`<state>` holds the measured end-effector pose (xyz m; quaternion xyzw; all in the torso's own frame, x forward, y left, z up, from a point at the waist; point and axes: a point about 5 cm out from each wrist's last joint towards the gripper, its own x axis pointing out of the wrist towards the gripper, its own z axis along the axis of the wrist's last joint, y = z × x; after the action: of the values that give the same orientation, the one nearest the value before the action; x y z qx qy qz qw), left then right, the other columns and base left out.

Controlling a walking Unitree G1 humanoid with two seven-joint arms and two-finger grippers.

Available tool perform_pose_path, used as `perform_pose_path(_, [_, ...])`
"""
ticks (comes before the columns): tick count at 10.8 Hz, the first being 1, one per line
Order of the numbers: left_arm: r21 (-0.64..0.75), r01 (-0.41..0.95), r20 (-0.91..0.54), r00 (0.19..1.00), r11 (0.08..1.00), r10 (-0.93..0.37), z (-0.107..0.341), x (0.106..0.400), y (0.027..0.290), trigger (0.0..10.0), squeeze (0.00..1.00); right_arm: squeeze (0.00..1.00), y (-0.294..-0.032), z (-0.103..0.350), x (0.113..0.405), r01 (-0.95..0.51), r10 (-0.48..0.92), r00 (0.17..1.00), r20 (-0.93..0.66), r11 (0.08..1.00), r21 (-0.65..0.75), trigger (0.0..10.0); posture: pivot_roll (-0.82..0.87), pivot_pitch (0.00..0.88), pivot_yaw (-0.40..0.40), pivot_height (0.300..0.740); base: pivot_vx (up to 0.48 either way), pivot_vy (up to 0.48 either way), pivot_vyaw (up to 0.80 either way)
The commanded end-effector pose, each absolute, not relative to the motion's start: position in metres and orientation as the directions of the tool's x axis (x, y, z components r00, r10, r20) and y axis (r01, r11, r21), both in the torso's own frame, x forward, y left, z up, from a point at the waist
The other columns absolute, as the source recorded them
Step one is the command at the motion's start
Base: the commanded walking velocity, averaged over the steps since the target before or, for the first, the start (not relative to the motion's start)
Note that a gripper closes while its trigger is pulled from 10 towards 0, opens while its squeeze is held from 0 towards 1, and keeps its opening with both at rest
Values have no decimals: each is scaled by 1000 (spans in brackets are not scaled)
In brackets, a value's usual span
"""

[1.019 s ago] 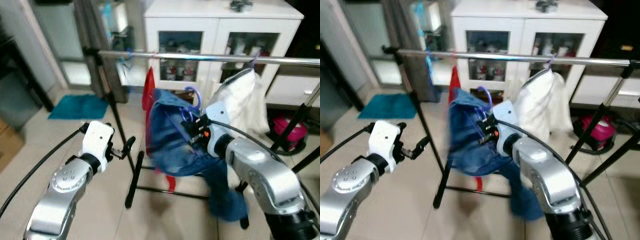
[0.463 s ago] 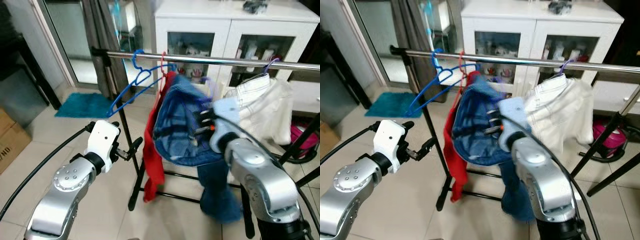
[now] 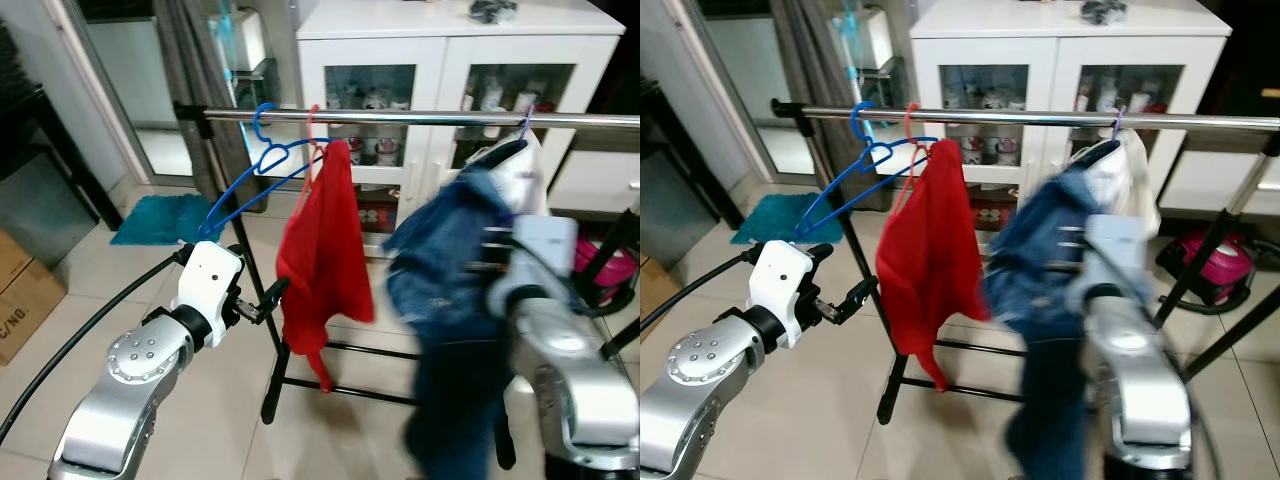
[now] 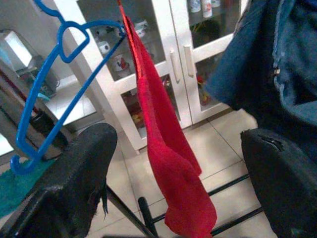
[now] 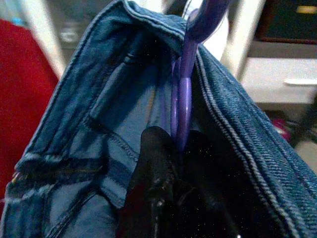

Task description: Hang hanger

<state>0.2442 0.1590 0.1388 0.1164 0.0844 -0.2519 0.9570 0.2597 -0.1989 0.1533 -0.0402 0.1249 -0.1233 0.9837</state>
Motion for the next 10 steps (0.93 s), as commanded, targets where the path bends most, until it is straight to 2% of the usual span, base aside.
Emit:
perform_pose_path(1, [193, 499, -222, 861, 845, -458, 141, 246, 162, 10000, 169, 0, -199, 162, 260, 253, -270, 945, -185, 961, -111, 10000, -113, 7, 108, 740, 0, 0, 0])
perform_pose_path(2, [194, 497, -218, 862, 846, -457, 142, 247, 161, 10000, 169, 0, -192, 164, 262, 214, -231, 957, -174, 971, -110, 10000, -113, 5, 106, 740, 0, 0, 0])
perform_pose_path(4, [190, 498, -213, 862, 846, -459, 141, 248, 159, 10000, 169, 0, -157, 171, 270, -11, -2, 991, -132, 995, -101, 10000, -114, 0, 105, 740, 0, 0, 0])
perform_pose_path(7, [200, 500, -206, 862, 842, -463, 143, 249, 160, 10000, 173, 0, -115, 181, 269, -255, 244, 960, -135, 964, -72, 10000, -112, 0, 103, 740, 0, 0, 0])
perform_pose_path(9, [209, 519, -198, 852, 829, -484, 146, 248, 158, 10000, 173, 0, -104, 187, 270, -315, 300, 941, -159, 945, -83, 10000, -109, 0, 98, 740, 0, 0, 0])
perform_pose_path(10, [197, 527, -189, 848, 827, -495, 147, 248, 157, 10000, 173, 0, -100, 191, 277, -306, 298, 942, -152, 952, -28, 10000, -111, 0, 102, 740, 0, 0, 0])
